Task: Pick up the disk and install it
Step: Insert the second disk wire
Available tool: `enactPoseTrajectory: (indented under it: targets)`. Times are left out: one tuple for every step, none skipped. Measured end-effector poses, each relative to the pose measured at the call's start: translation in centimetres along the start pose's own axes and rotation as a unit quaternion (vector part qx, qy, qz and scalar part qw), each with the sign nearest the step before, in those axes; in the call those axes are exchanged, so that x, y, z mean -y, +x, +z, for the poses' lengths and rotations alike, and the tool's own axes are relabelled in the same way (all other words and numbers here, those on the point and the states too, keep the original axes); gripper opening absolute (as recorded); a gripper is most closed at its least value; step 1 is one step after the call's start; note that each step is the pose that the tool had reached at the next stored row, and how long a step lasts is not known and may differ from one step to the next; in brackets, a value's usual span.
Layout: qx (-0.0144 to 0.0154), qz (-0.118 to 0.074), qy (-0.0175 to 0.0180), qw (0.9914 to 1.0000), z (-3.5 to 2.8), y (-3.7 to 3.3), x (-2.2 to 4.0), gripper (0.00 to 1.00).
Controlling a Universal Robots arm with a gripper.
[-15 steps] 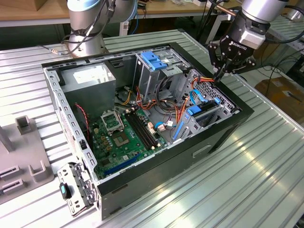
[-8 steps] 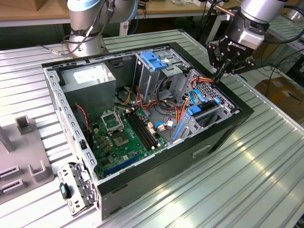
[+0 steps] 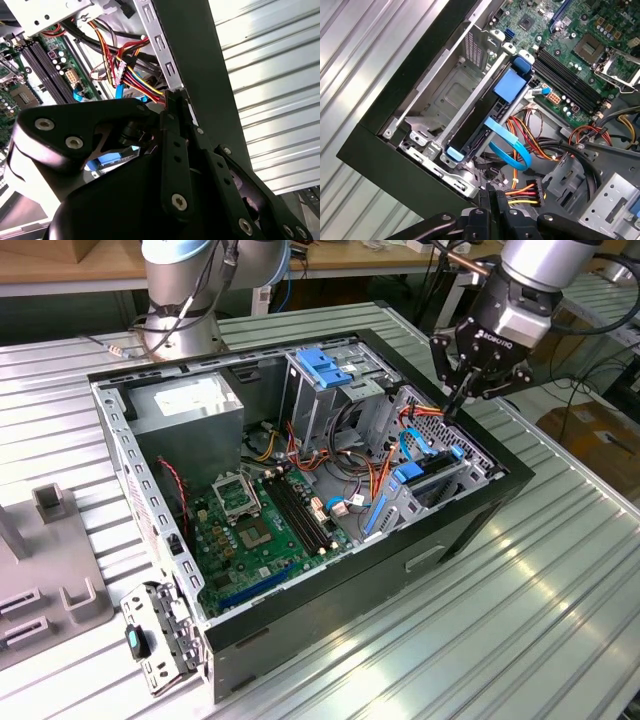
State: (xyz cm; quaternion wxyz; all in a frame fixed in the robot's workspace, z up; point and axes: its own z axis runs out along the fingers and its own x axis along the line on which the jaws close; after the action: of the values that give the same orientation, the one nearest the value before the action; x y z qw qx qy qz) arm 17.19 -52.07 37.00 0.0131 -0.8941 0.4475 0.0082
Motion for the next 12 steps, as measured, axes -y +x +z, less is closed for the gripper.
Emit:
enactPoseTrajectory:
  targets:
    - [-0.0002, 0.005, 0.0000, 0.99999, 0.02, -0.09, -0.21, 0.16]
    - [-0.0005, 0.022, 0.0005, 0.99976, 0.02, -0.10, -0.21, 0.16]
    - [-0.0009, 0.048, 0.0011, 0.99886, 0.04, -0.10, -0.22, 0.16]
    - [-0.0011, 0.060, 0.0014, 0.99819, 0.05, -0.10, -0.21, 0.16]
    - [-0.0013, 0.071, 0.0017, 0.99745, 0.06, -0.10, -0.21, 0.16]
    - [-0.0015, 0.085, 0.0021, 0.99638, 0.07, -0.10, -0.21, 0.16]
    - [-0.0017, 0.097, 0.0025, 0.99525, 0.08, -0.10, -0.21, 0.16]
    - [-0.0019, 0.110, 0.0028, 0.99398, 0.08, -0.10, -0.21, 0.16]
    - [-0.0021, 0.123, 0.0031, 0.99239, 0.10, -0.10, -0.21, 0.16]
    - [-0.0022, 0.131, 0.0033, 0.99137, 0.10, -0.10, -0.22, 0.16]
    - [-0.0024, 0.139, 0.0036, 0.99026, 0.11, -0.10, -0.22, 0.16]
    - [-0.0025, 0.152, 0.0039, 0.98841, 0.12, -0.10, -0.22, 0.16]
